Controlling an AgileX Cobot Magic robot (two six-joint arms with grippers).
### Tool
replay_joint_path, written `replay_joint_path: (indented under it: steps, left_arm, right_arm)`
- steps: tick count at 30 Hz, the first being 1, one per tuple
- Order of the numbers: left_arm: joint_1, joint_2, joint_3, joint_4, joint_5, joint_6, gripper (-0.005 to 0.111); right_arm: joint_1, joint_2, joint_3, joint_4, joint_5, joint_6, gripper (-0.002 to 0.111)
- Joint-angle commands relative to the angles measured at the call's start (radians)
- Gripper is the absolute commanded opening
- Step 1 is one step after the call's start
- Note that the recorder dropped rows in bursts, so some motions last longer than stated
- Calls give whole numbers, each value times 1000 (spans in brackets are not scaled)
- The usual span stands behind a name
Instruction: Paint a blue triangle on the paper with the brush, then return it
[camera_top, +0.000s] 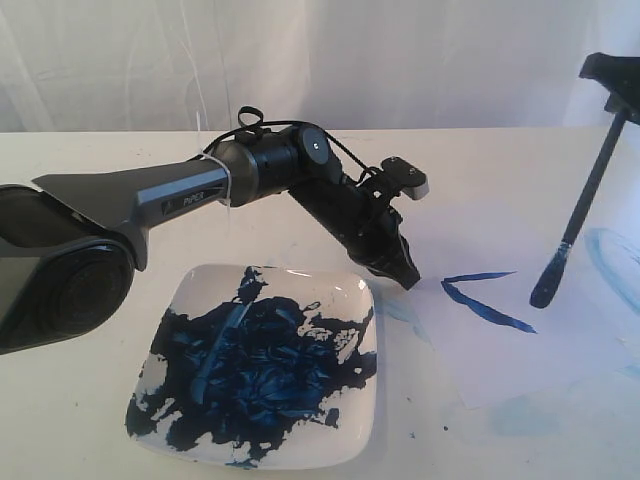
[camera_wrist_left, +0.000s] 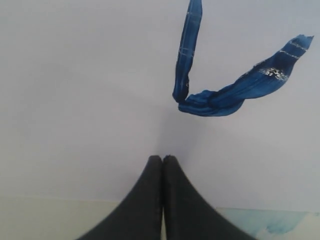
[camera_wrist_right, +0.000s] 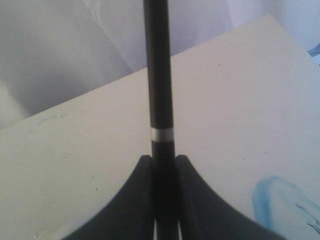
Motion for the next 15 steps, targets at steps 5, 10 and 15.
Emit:
replay_joint_path:
  steps: [5,10,15]
  left_arm:
    - [-2,15,8,40,93,-4,0]
    - [-2,15,8,40,89,-4,0]
    - [-2,15,8,40,83,-4,0]
  right_arm:
    - [108,-48,64,1,-330,-73,0]
    - [110,-101,62,83,-457,-243,0]
    - [194,-103,62,374,-707,-577,0]
